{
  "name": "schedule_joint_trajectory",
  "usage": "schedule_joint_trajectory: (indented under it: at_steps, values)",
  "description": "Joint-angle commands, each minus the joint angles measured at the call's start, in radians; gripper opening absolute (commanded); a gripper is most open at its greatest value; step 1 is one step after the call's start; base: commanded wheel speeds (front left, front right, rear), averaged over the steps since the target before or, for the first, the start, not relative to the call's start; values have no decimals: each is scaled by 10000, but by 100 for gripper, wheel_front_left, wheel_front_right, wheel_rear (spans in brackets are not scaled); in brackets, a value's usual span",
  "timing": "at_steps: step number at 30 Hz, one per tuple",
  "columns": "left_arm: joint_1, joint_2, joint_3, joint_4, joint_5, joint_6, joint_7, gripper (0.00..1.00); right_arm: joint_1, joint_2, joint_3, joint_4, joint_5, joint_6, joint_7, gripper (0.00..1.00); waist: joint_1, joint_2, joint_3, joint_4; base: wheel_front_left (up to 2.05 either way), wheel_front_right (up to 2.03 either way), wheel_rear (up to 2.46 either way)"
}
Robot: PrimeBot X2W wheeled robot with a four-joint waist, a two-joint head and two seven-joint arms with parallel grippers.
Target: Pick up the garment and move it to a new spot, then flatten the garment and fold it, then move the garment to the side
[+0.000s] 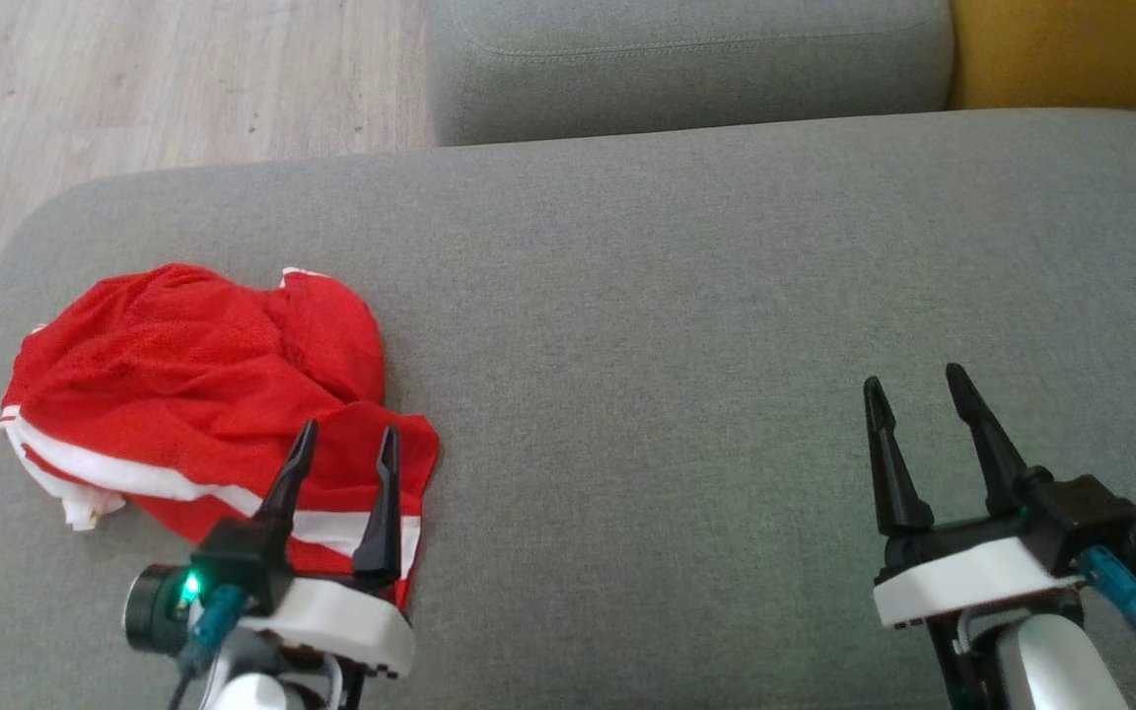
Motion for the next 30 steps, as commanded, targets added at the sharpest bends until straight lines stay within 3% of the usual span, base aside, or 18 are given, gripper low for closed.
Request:
schedule_joint_trajectory:
  at_steps: [1, 6, 9, 12, 15, 16, 19, 22, 30]
  values:
    - [-570, 208, 164, -390, 314, 145, -141, 100, -468, -82, 258, -495, -323, -8, -147, 100, 0, 0, 2, 10, 0, 0, 0]
    - [-605, 181, 14, -656, 568, 432, -287, 100, -464, -85, 334, -656, -916, -8, -295, 100, 0, 0, 9, 43, 0, 0, 0]
    - [-495, -31, 299, -876, 401, 304, -375, 100, -437, -87, 488, -660, -1199, -9, -383, 100, 0, 0, 14, 67, 0, 0, 0]
    - [-314, -282, 669, -883, 357, -97, -462, 100, -403, -89, 486, -641, -1208, -9, -471, 100, 0, 0, 11, 78, 0, 0, 0]
    - [28, -834, 1322, -566, 32, -1107, -579, 100, -332, -91, 409, -675, -807, -9, -589, 100, 0, 0, 6, 75, 0, 0, 0]
    - [28, -834, 1322, -566, 32, -1107, -579, 100, -332, -91, 409, -675, -807, -9, -589, 100, 0, 0, 6, 75, 0, 0, 0]
    - [120, -1095, 1845, -453, 330, -1784, -667, 100, -290, -93, 412, -571, -415, -9, -678, 100, 0, 0, 0, 76, 0, 0, 0]
    - [208, -1311, 2273, -334, 691, -2118, -747, 100, -274, -95, 499, -528, -174, -9, -759, 100, 0, 0, -13, 71, 0, 0, 0]
    - [326, -1486, 2818, 63, 308, -2659, -747, 100, -138, -95, 417, -25, 1949, -9, -759, 100, 0, 0, -73, 65, 0, 0, 0]
